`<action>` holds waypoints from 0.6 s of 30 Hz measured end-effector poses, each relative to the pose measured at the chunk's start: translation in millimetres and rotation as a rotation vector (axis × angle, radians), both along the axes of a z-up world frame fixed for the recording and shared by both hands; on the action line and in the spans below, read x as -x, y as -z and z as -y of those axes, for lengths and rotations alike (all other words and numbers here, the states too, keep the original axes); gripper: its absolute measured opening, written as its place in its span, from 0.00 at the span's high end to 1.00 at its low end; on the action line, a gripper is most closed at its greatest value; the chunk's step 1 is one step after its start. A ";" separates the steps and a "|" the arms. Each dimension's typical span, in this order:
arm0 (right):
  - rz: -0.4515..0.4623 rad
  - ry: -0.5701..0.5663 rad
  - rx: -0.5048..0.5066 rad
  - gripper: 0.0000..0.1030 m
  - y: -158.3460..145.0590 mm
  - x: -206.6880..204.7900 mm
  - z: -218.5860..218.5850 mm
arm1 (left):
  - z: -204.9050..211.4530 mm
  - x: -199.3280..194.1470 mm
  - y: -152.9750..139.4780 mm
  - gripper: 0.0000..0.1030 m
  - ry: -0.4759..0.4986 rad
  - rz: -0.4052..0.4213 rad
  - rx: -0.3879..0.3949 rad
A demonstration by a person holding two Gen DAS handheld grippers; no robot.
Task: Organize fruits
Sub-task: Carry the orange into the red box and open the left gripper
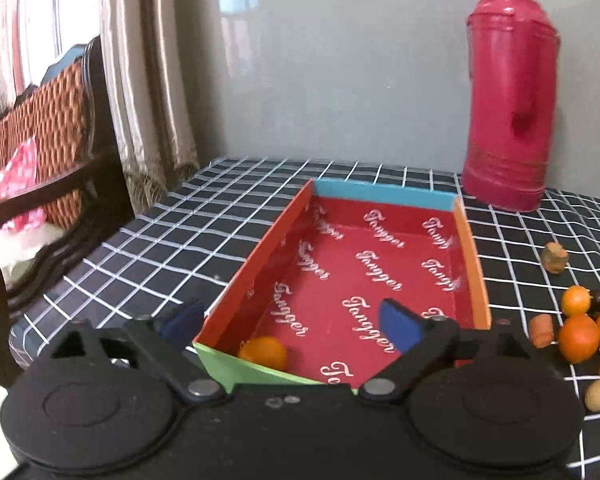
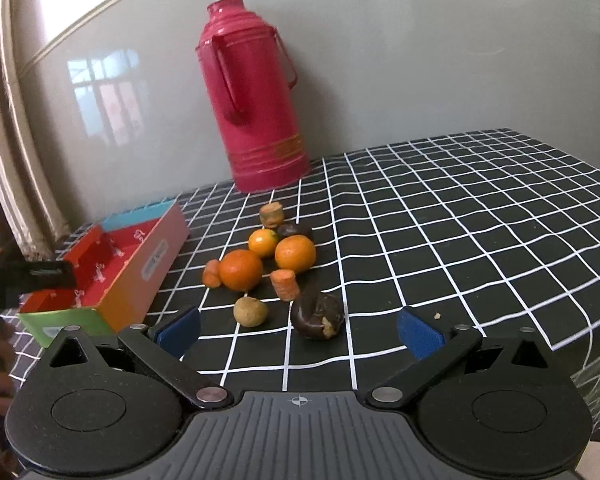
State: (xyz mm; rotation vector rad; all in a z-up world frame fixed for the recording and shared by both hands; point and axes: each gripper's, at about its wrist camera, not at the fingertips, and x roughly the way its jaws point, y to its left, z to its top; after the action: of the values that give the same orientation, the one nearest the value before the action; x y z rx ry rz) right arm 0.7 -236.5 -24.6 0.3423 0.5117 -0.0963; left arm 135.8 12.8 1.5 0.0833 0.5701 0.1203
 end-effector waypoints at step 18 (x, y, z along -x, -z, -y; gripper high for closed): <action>-0.051 -0.040 0.091 0.00 8.2 -30.2 18.3 | -27.2 33.6 -11.8 0.06 0.001 0.034 0.002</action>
State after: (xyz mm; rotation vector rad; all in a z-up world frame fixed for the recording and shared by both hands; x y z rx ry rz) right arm 30.9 -254.8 -32.8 0.2412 0.5623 -0.0899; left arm 102.2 40.0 13.3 0.0793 0.5365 0.1196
